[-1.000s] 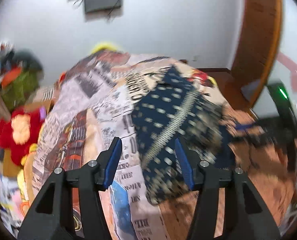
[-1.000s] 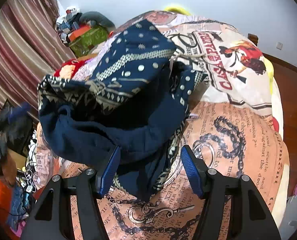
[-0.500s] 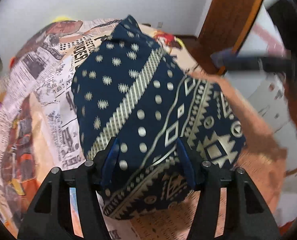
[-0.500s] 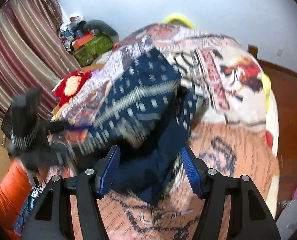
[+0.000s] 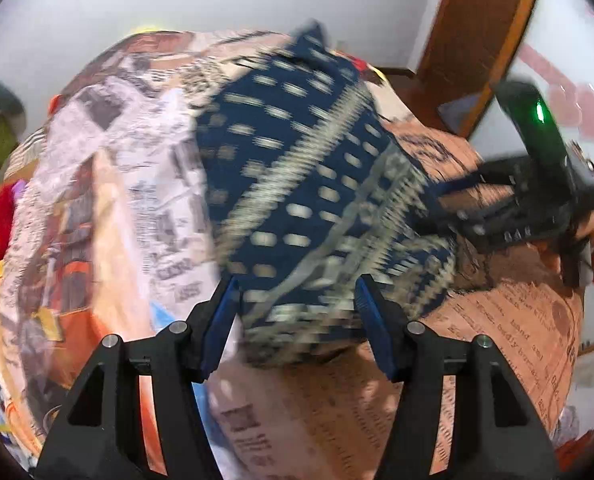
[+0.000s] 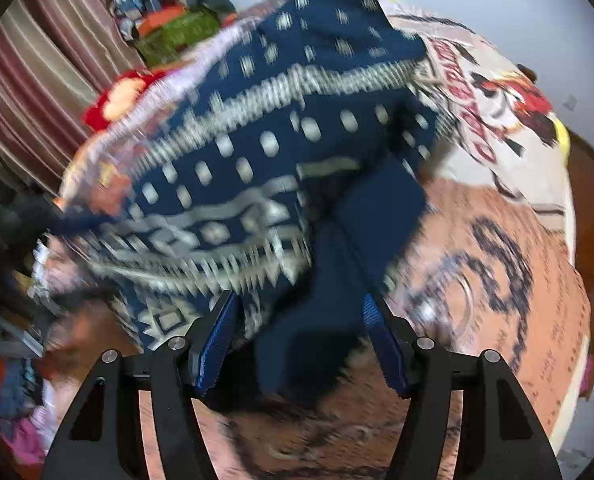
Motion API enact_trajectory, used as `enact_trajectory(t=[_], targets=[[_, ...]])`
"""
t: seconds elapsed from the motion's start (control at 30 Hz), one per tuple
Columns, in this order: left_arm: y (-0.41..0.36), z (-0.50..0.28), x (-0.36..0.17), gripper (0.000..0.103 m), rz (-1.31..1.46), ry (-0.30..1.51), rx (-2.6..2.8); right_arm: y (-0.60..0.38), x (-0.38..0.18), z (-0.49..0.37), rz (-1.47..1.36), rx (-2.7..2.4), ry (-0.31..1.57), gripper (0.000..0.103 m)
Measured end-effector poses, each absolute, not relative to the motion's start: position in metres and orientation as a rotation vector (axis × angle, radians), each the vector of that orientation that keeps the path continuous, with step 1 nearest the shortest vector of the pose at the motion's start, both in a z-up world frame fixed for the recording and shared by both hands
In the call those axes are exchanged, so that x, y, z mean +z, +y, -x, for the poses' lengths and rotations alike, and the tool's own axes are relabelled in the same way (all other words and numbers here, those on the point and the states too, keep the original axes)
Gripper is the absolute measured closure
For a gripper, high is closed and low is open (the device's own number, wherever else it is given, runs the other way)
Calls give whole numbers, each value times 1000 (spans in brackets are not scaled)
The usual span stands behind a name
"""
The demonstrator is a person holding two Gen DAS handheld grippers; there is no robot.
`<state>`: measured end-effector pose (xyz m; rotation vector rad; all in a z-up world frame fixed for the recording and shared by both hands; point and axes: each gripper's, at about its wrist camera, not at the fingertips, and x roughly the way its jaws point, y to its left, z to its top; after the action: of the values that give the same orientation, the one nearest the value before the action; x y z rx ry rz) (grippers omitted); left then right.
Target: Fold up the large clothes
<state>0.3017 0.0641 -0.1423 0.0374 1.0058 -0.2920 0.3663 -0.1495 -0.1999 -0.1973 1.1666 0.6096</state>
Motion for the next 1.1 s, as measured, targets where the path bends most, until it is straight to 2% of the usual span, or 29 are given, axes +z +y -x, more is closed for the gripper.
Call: enact_trajectory(t=[0.13, 0.27, 0.4, 0.53, 0.63, 0.7, 0.73, 0.87, 0.97, 1.1], targets=[[97, -315, -121, 43, 17, 972, -222, -166, -193, -370, 141, 627, 1189, 40], [113, -342, -113, 43, 10, 962, -163, -172, -152, -376, 151, 647, 1084, 40], [110, -373, -125, 43, 7, 974, -143, -165, -122, -402, 65, 648, 1017, 40], [106, -392, -146, 43, 87, 1019, -186, -141, -134, -441, -21, 620, 1066, 40], [100, -395, -159, 42, 102, 1017, -184, -122, -160, -459, -80, 622, 1157, 47], [100, -395, -160, 42, 104, 1005, -191, -116, -168, -459, -77, 612, 1156, 49], [100, -395, -160, 41, 108, 1005, -197, -114, -170, -459, -67, 617, 1146, 54], [101, -396, -158, 40, 111, 1010, -195, -114, -166, -456, -52, 649, 1133, 86], [102, -394, -150, 40, 118, 1000, -188, -121, -155, -451, -67, 654, 1100, 96], [103, -389, -132, 40, 146, 961, -207, -144, -123, -443, -120, 690, 1034, 98]])
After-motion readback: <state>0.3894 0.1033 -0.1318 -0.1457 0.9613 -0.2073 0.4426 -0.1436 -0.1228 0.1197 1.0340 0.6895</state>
